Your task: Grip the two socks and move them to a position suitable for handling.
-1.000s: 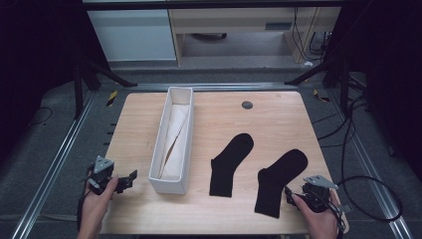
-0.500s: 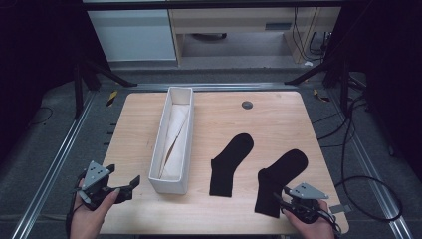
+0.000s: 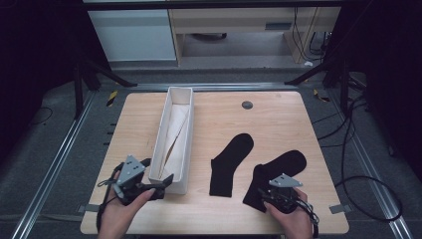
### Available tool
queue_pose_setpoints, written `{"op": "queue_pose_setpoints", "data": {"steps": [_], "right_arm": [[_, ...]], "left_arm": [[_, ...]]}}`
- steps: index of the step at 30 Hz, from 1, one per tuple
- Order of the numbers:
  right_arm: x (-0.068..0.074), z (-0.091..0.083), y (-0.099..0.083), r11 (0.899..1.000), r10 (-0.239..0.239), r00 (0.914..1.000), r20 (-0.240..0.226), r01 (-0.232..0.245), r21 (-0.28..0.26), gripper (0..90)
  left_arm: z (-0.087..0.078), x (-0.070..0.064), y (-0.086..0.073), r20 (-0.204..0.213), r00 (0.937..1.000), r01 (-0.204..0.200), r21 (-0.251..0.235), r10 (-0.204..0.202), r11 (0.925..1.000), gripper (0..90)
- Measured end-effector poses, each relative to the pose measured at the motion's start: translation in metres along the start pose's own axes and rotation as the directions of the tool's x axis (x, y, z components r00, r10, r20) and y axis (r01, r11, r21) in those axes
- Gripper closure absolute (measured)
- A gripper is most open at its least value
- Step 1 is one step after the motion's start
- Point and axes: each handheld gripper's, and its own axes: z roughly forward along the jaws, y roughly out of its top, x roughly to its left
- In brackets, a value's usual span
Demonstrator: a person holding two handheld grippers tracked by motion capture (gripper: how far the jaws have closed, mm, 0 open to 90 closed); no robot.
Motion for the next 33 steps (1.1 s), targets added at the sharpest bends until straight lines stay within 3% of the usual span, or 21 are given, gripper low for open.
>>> {"op": "queue_pose_setpoints", "data": {"steps": [4,8,9,10,11,13,16,18,21,23,25,26,33], "right_arm": [[-0.012,-0.010,0.019,0.995,0.062,0.9976,0.031,-0.060,-0.080,38.8],[-0.039,-0.023,0.034,0.996,0.051,0.9957,0.078,-0.044,-0.083,38.5],[-0.039,-0.023,0.034,0.996,0.051,0.9957,0.078,-0.044,-0.083,38.5],[-0.059,-0.030,0.040,0.995,0.068,0.9923,0.104,-0.061,-0.075,38.4],[-0.067,-0.032,0.041,0.995,0.067,0.9924,0.104,-0.059,-0.077,40.0],[-0.085,-0.036,0.044,0.995,0.069,0.9903,0.120,-0.061,-0.073,47.1],[-0.112,-0.041,0.044,0.995,0.083,0.9853,0.149,-0.075,-0.063,61.9],[-0.125,-0.040,0.042,0.996,0.081,0.9825,0.168,-0.075,-0.044,69.8],[-0.143,-0.034,0.039,0.996,0.087,0.9787,0.186,-0.083,-0.026,78.0],[-0.151,-0.027,0.036,0.996,0.089,0.9797,0.179,-0.090,-0.006,78.2],[-0.156,-0.021,0.034,0.995,0.096,0.9805,0.171,-0.099,0.006,77.1],[-0.164,-0.013,0.032,0.991,0.130,0.9813,0.142,-0.131,0.001,71.2],[-0.171,0.014,0.032,0.987,0.155,0.9817,0.110,-0.159,0.028,67.5]], "left_arm": [[0.023,-0.028,0.011,0.065,0.9964,-0.056,0.007,0.055,0.9984,11.6],[0.051,-0.056,0.017,0.137,0.9870,-0.090,0.032,0.085,0.9954,13.4],[0.051,-0.056,0.017,0.137,0.9870,-0.090,0.032,0.085,0.9954,14.1],[0.065,-0.071,0.018,0.173,0.9804,-0.105,0.046,0.095,0.9934,14.9],[0.072,-0.079,0.018,0.185,0.9769,-0.118,0.049,0.107,0.9919,16.0],[0.089,-0.096,0.017,0.218,0.9682,-0.140,0.065,0.123,0.9880,19.8],[0.111,-0.112,0.013,0.256,0.9612,-0.129,0.086,0.104,0.9878,26.6],[0.124,-0.124,0.010,0.257,0.9567,-0.165,0.096,0.136,0.9816,29.4],[0.142,-0.139,0.003,0.271,0.9509,-0.187,0.117,0.150,0.9753,33.9],[0.153,-0.146,-0.004,0.279,0.9477,-0.200,0.140,0.155,0.9697,35.3],[0.156,-0.148,-0.007,0.279,0.9477,-0.201,0.146,0.155,0.9687,37.8],[0.164,-0.151,-0.013,0.280,0.9495,-0.192,0.159,0.143,0.9683,39.5],[0.172,-0.157,-0.027,0.282,0.9496,-0.192,0.179,0.137,0.9649,45.8]]}}
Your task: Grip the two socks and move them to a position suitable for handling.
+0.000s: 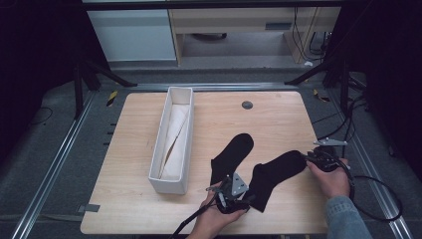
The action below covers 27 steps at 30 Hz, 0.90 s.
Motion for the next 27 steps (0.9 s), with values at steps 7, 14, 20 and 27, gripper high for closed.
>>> {"op": "queue_pose_setpoints", "data": {"steps": [7,14,20,27], "right_arm": [[0.004,0.004,0.002,0.999,-0.041,0.9992,0.001,0.041,0.013,88.7],[0.009,-0.003,0.004,0.998,-0.060,0.9982,0.001,0.060,-0.018,88.8],[0.011,-0.006,0.007,0.997,-0.061,0.9979,-0.021,0.061,-0.039,88.8],[0.017,-0.006,0.010,0.995,-0.089,0.9954,-0.034,0.088,-0.041,88.7]], "left_arm": [[-0.001,-0.003,-0.002,0.007,1.0000,0.000,-0.004,0.000,1.0000,51.3],[0.007,-0.002,-0.007,0.034,0.9993,0.015,0.038,-0.016,0.9992,55.9],[0.011,-0.003,-0.010,0.040,0.9990,0.019,0.052,-0.021,0.9985,59.3],[0.013,-0.002,-0.010,0.101,0.9942,0.029,0.066,-0.036,0.9974,71.1]]}}
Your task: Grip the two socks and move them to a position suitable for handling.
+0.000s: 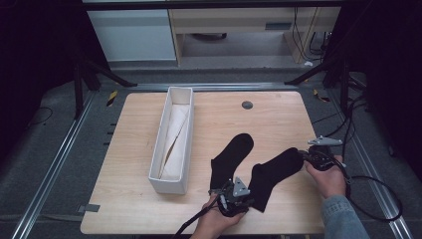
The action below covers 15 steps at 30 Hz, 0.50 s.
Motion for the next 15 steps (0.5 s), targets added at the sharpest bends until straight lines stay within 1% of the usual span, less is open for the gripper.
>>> {"op": "queue_pose_setpoints", "data": {"steps": [1,3,4,5,8,10,11,12,13,14,15], "right_arm": [[0.001,0.000,0.001,1.000,-0.002,1.0000,-0.001,0.002,0.001,88.8],[0.003,-0.001,0.003,1.000,-0.007,1.0000,-0.003,0.007,-0.005,88.8],[0.004,-0.002,0.005,1.000,-0.005,0.9999,-0.009,0.005,-0.009,88.8],[0.005,-0.002,0.007,1.000,-0.016,0.9998,-0.008,0.016,-0.014,88.8],[0.012,-0.009,0.017,0.999,-0.040,0.9990,-0.018,0.039,-0.036,88.9],[0.016,-0.014,0.024,0.998,-0.044,0.9986,-0.030,0.043,-0.056,88.9],[0.018,-0.016,0.028,0.997,-0.034,0.9983,-0.047,0.031,-0.070,88.9],[0.020,-0.019,0.032,0.996,-0.027,0.9976,-0.064,0.022,-0.085,88.9],[0.023,-0.021,0.037,0.995,-0.024,0.9971,-0.072,0.018,-0.095,89.0],[0.026,-0.022,0.042,0.994,-0.037,0.9967,-0.072,0.030,-0.101,89.0],[0.030,-0.023,0.046,0.994,-0.048,0.9961,-0.074,0.040,-0.106,89.0]], "left_arm": [[0.001,-0.001,0.000,0.004,1.0000,-0.002,-0.004,0.002,1.0000,75.0],[0.001,-0.002,0.000,0.009,0.9999,-0.006,-0.005,0.006,1.0000,78.8],[0.001,-0.002,0.000,0.017,0.9998,0.007,-0.007,-0.007,1.0000,80.3],[0.000,-0.001,0.000,0.022,0.9996,0.016,-0.011,-0.016,0.9998,80.8],[-0.009,-0.004,0.001,0.006,0.9998,0.021,-0.054,-0.021,0.9983,81.6],[-0.017,-0.007,0.003,-0.020,0.9998,0.002,-0.079,-0.003,0.9968,81.6],[-0.022,-0.008,0.003,-0.028,0.9996,-0.001,-0.091,-0.002,0.9958,81.6],[-0.026,-0.009,0.003,-0.032,0.9995,0.004,-0.104,-0.008,0.9946,81.6],[-0.030,-0.008,0.003,-0.039,0.9992,0.008,-0.117,-0.013,0.9931,81.6],[-0.035,-0.008,0.003,-0.050,0.9986,0.012,-0.131,-0.019,0.9913,81.6],[-0.035,-0.008,0.003,-0.050,0.9986,0.012,-0.131,-0.019,0.9913,81.6]]}}
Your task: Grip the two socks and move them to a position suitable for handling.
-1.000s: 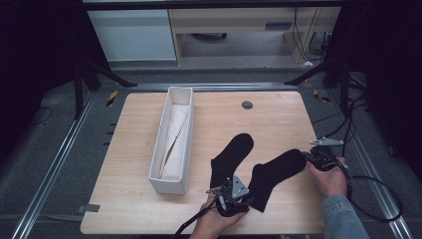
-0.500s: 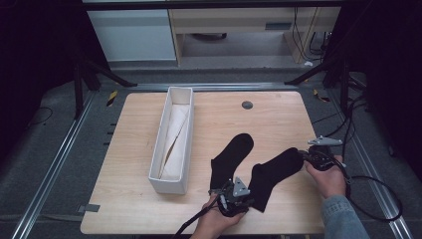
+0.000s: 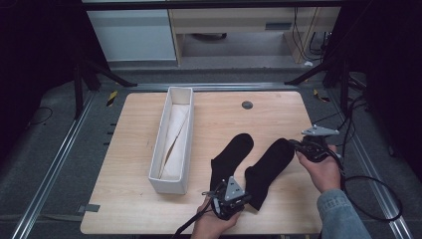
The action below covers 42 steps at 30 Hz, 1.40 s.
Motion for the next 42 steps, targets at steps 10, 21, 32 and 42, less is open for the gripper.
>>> {"op": "queue_pose_setpoints", "data": {"steps": [10,21,32,42], "right_arm": [[0.024,0.020,0.037,0.999,-0.036,0.9990,-0.025,0.036,-0.004,89.0],[0.039,0.064,0.053,1.000,-0.003,0.9982,-0.060,0.003,0.008,89.0],[0.042,0.089,0.060,0.999,0.017,0.9964,-0.083,-0.014,0.044,89.0],[0.051,0.100,0.064,0.999,0.003,0.9950,-0.100,0.002,0.052,89.0]], "left_arm": [[-0.038,0.021,-0.011,-0.096,0.9924,0.067,-0.097,-0.077,0.9930,81.5],[-0.048,0.034,-0.020,-0.150,0.9849,0.070,-0.116,-0.087,0.9908,81.4],[-0.046,0.043,-0.031,-0.211,0.9693,0.100,-0.134,-0.127,0.9860,81.2],[-0.053,0.045,-0.036,-0.237,0.9617,0.101,-0.157,-0.137,0.9823,80.8]]}}
